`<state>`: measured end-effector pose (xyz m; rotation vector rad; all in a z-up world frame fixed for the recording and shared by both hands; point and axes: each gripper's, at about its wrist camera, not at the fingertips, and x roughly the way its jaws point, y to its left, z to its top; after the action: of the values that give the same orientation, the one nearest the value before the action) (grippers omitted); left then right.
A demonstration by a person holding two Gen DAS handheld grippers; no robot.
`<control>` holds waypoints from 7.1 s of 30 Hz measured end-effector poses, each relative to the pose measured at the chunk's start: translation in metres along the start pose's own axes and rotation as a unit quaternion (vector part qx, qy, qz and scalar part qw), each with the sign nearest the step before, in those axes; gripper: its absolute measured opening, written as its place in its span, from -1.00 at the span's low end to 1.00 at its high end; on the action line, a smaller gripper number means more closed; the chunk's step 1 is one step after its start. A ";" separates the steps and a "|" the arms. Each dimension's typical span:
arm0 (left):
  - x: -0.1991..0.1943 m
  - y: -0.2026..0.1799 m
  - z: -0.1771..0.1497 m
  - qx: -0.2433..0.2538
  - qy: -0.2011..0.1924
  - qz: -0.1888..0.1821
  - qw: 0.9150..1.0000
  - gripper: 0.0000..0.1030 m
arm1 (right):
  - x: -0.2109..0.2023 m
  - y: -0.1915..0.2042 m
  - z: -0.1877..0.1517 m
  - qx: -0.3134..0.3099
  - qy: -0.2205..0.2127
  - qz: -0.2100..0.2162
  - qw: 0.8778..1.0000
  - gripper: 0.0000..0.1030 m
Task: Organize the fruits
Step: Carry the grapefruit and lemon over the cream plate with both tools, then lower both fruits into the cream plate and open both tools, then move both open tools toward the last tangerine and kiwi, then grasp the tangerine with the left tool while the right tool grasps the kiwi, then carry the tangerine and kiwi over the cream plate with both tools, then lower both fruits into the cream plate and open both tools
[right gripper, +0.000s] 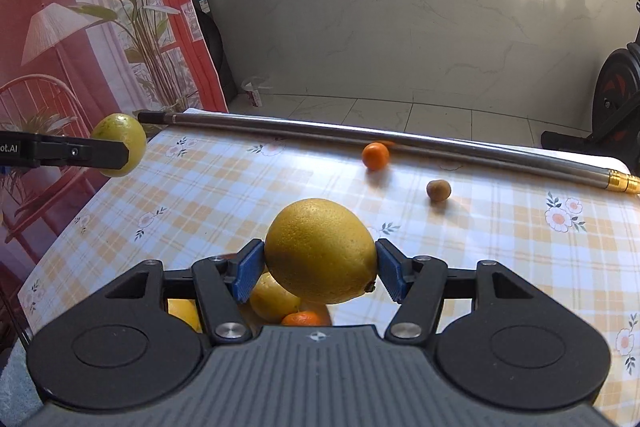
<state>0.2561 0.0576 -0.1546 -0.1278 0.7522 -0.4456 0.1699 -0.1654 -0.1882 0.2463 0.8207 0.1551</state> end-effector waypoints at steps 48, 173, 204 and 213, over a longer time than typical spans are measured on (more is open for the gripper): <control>0.108 -0.003 -0.071 0.021 0.145 -0.037 0.989 -0.06 | 0.051 0.064 -0.065 -0.027 0.141 0.054 0.988 0.23; -0.035 0.001 0.003 0.028 -0.002 0.025 0.999 -0.27 | -0.024 -0.014 -0.018 0.056 -0.070 0.018 0.996 -0.38; 0.070 0.012 -0.068 0.012 0.083 0.006 0.996 -0.26 | 0.032 0.006 -0.047 0.018 0.032 0.033 0.999 -0.38; 0.039 0.008 -0.060 0.006 0.053 0.024 0.998 0.14 | 0.026 0.005 -0.046 0.029 0.028 0.027 0.999 -0.34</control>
<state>0.2432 0.0508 -0.2255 -0.0751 0.8547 -0.4133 0.1534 -0.1471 -0.2351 0.3205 0.8753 0.1894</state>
